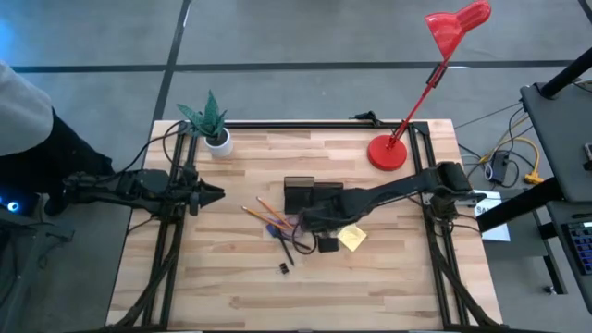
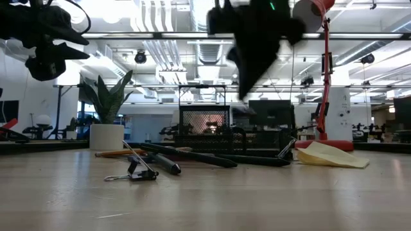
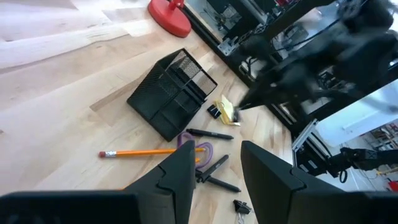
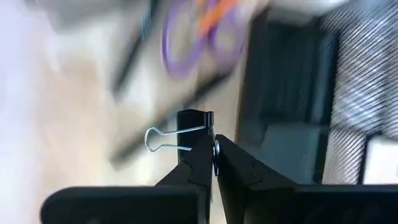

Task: Pick and place office supplies into organizer
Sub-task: Put the top left black binder clip into the desk organizer

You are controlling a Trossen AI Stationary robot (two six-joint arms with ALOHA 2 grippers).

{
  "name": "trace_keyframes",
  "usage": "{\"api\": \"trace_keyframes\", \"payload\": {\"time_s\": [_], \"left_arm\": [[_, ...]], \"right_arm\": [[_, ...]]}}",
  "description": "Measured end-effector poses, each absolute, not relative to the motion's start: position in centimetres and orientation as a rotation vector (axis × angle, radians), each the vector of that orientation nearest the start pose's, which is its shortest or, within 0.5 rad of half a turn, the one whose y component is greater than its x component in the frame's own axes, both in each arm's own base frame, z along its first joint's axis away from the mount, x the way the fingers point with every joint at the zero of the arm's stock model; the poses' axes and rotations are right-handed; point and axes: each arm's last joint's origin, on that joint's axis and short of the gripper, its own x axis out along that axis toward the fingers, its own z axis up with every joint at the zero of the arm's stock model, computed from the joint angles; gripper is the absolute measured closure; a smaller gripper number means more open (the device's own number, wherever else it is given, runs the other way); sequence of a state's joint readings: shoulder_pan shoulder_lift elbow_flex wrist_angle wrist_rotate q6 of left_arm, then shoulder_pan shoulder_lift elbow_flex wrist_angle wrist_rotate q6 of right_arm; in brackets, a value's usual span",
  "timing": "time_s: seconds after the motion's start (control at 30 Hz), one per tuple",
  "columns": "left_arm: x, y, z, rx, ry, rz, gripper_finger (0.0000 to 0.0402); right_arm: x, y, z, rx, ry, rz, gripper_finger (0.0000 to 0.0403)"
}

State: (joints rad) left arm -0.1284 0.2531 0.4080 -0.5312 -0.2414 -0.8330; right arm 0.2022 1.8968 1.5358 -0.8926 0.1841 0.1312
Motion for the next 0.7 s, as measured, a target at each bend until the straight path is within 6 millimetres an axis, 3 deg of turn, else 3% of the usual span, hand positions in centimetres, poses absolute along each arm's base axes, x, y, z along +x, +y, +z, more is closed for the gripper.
{"api": "trace_keyframes", "payload": {"time_s": [0.1,0.3,0.4,0.7], "left_arm": [[8.7,-0.4,23.2,-0.754,0.294,0.255,0.0285],[8.7,-0.4,23.3,-0.755,0.292,0.254,0.0285],[8.7,-0.4,23.3,-0.755,0.29,0.253,0.0285],[8.7,-0.4,23.3,-0.754,0.291,0.253,0.0285]], "right_arm": [[38.6,6.7,24.4,-0.041,1.13,-0.123,0.0395],[41.0,4.9,21.7,0.094,1.097,-0.332,0.0395],[41.9,3.8,21.5,0.204,1.033,-0.448,0.0395],[41.9,3.1,20.9,0.535,0.971,-0.622,0.0395]]}}
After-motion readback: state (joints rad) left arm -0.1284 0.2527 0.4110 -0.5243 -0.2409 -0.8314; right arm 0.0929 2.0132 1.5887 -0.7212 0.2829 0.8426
